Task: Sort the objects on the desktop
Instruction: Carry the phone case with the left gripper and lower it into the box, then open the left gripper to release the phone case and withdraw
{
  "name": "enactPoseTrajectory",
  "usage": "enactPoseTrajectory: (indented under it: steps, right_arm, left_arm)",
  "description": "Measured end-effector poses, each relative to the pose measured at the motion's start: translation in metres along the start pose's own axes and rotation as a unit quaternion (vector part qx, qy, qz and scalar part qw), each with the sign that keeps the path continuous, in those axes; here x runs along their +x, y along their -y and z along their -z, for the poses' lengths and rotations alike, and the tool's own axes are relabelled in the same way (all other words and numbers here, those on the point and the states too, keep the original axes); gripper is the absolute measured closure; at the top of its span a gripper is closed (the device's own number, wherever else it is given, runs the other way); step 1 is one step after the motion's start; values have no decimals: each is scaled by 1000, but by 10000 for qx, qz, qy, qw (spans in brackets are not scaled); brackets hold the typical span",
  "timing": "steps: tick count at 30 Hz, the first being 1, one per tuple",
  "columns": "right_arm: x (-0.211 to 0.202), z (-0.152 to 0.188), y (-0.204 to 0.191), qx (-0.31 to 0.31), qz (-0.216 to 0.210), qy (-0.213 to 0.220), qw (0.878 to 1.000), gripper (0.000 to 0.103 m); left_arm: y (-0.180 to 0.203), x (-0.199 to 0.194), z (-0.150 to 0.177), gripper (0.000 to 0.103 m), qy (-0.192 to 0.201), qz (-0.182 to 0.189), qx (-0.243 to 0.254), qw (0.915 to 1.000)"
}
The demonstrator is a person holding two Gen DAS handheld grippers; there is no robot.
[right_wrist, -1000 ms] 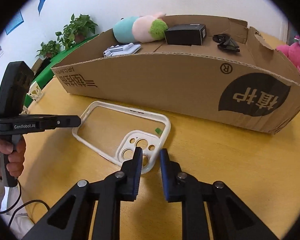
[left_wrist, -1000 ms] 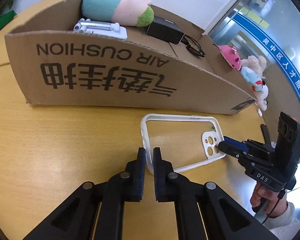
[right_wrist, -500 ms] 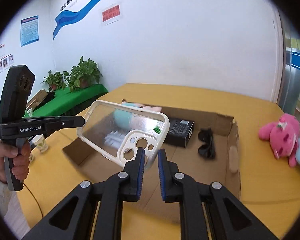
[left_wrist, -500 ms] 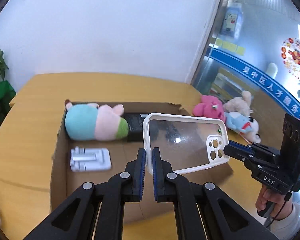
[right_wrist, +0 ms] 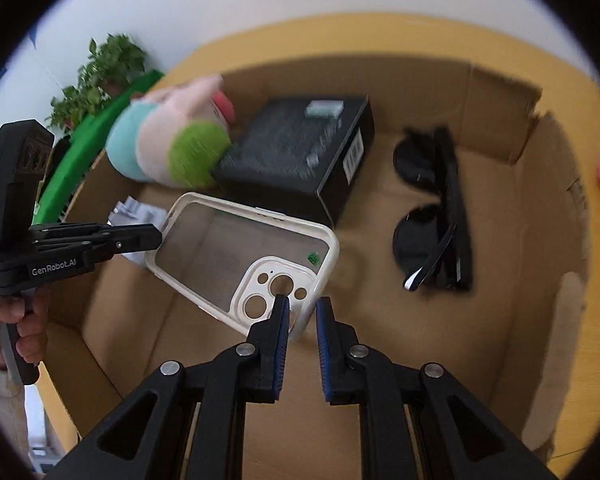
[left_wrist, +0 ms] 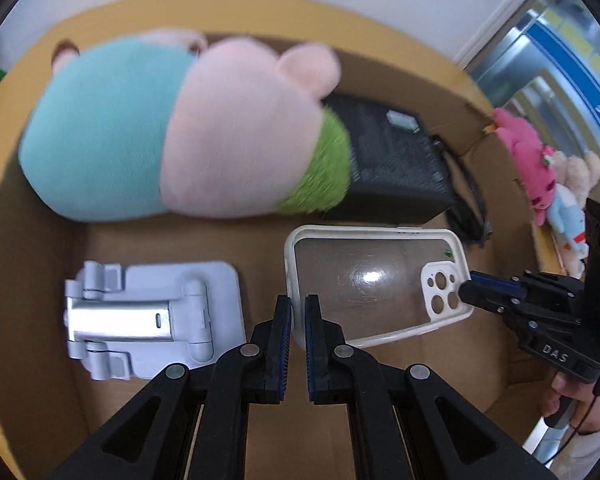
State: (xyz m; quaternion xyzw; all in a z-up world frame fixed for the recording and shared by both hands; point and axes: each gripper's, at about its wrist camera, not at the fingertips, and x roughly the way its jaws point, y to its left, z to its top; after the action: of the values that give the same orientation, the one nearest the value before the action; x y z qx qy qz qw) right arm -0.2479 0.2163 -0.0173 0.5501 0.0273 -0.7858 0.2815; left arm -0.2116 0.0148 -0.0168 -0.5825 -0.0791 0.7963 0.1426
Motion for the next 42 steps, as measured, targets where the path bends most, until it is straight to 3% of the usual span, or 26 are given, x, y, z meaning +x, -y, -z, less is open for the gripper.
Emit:
enactPoseTrajectory:
  steps: [4,6,8,9,10,11,12,14,16,17,20,22,27,30,32,42]
  right_arm:
    - [19,1,-1,23,175,-585,9981,90]
    - [15,3,-6,-4,251,-565,9981,90]
    - [1,7,-16,-79,370,-326,9988,79]
    - [-10,11,-22,-117,469,-129,9987,61]
    - [-29,20,-34,-186,631,196,9976,38]
    - [-45,29,-45,-270,784,477,9954,29]
    - [-58,37,-53,-350,922,734,9924,22]
    - [-90,73,-80,-501,1130,1462,9815,22]
    - [-102,102,-94,-489,1099,1960,9732,21]
    - [-105,120,-99,-424,1161,2173,9682,21]
    - [-98,155,-105,-234,1529,2660,9515,20]
    - [-85,171,-105,-156,1621,2702,9489,20]
    - [-67,169,-97,-80,1462,2947,9443,17]
    - [-62,174,-94,-60,1530,3211,9346,14]
    - [-62,172,-95,-113,1534,3323,9306,13]
    - [-62,169,-93,-111,1485,3250,9339,6]
  left_arm:
    - [0,8,6,96,-148,-31,-83,9999]
    - [-1,-1,9,94,-47,-34,-130,9999]
    - [2,-20,16,88,250,-170,-59,9995]
    - [6,-41,25,86,601,-219,68,9979]
    - [10,-57,32,76,876,-231,174,9957]
    - [14,-78,44,59,1252,-266,321,9913]
    - [21,-102,62,48,1720,-368,479,9832]
    - [33,-138,98,3,2619,-701,697,9600]
    - [41,-159,137,0,3382,-990,840,9321]
    - [44,-162,153,0,3570,-1079,920,9233]
    - [40,-156,181,0,3826,-1288,913,9103]
    - [31,-143,192,0,3835,-1310,733,9113]
    - [5,-98,193,0,3657,-1407,427,9190]
    - [12,-86,205,0,3778,-1800,692,9056]
    - [11,-86,204,0,3776,-1798,653,9060]
    - [11,-84,199,0,3681,-1906,626,9079]
